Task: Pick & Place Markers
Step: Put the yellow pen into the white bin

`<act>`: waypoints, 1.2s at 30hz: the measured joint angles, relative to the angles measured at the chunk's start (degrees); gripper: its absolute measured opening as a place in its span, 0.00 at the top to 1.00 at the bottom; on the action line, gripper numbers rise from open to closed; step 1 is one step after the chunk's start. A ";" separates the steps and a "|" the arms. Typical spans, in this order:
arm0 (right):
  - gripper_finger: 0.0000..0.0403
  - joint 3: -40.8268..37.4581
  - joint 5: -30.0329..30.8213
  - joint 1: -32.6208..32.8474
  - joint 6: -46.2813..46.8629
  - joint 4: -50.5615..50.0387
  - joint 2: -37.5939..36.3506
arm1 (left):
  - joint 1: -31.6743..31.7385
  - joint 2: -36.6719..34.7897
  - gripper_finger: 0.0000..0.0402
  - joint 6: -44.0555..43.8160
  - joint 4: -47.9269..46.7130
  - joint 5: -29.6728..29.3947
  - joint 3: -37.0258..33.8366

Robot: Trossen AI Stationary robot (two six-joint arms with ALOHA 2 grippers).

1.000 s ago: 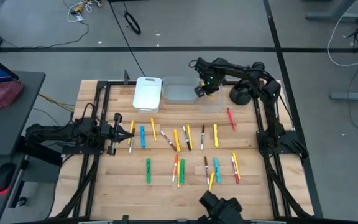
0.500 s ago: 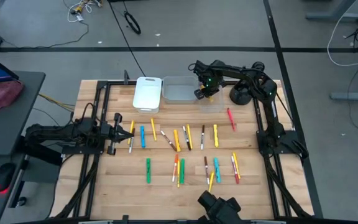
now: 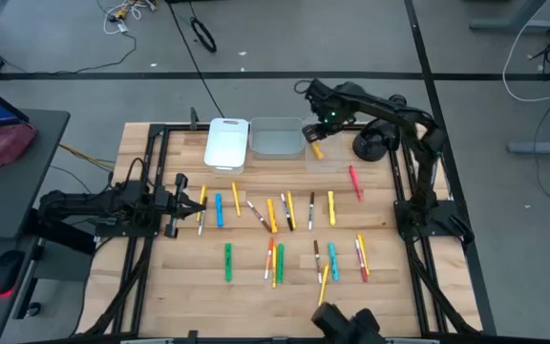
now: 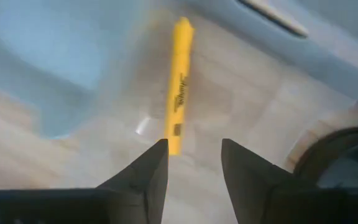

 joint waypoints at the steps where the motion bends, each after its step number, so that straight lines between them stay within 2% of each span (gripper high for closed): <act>1: 0.64 0.00 -0.22 0.84 0.96 0.60 -1.69 | 0.02 0.01 0.97 0.01 -0.02 0.00 0.02; 8: 0.67 0.00 -0.77 10.66 4.91 11.93 -12.99 | 0.00 0.00 0.97 0.01 0.00 0.01 0.01; 14: 0.68 0.00 -0.77 20.74 5.44 22.46 -18.40 | 0.03 0.02 0.97 0.97 0.29 -0.37 0.02; 17: 0.68 0.00 -0.71 25.03 5.47 25.03 -19.56 | 0.07 0.01 0.97 1.55 3.24 -1.63 0.02; 20: 0.68 0.00 -0.65 28.34 7.17 26.78 -19.72 | 0.07 -0.01 0.97 -2.13 10.39 -1.96 0.01; 22: 0.68 0.00 -0.30 29.91 9.05 26.84 -19.69 | 0.07 0.02 0.97 -6.91 17.03 -4.11 0.00; 25: 0.68 0.00 3.13 31.84 12.56 26.88 -19.66 | 0.07 -0.01 0.97 -15.66 26.07 -14.35 0.17; 26: 0.68 0.00 4.68 32.39 13.43 26.88 -19.63 | 0.07 -0.03 0.97 -17.29 25.38 -17.94 0.90; 28: 0.68 0.00 6.96 33.35 14.94 26.88 -19.61 | 0.09 0.66 0.97 -18.24 19.99 -21.02 4.14; 32: 0.68 0.00 7.45 34.55 15.22 26.84 -19.61 | 0.07 7.92 0.97 -18.77 3.90 -21.16 13.16; 36: 0.68 0.00 7.45 34.98 11.26 25.72 -19.61 | 0.07 19.03 0.97 -27.90 -10.46 -21.17 23.90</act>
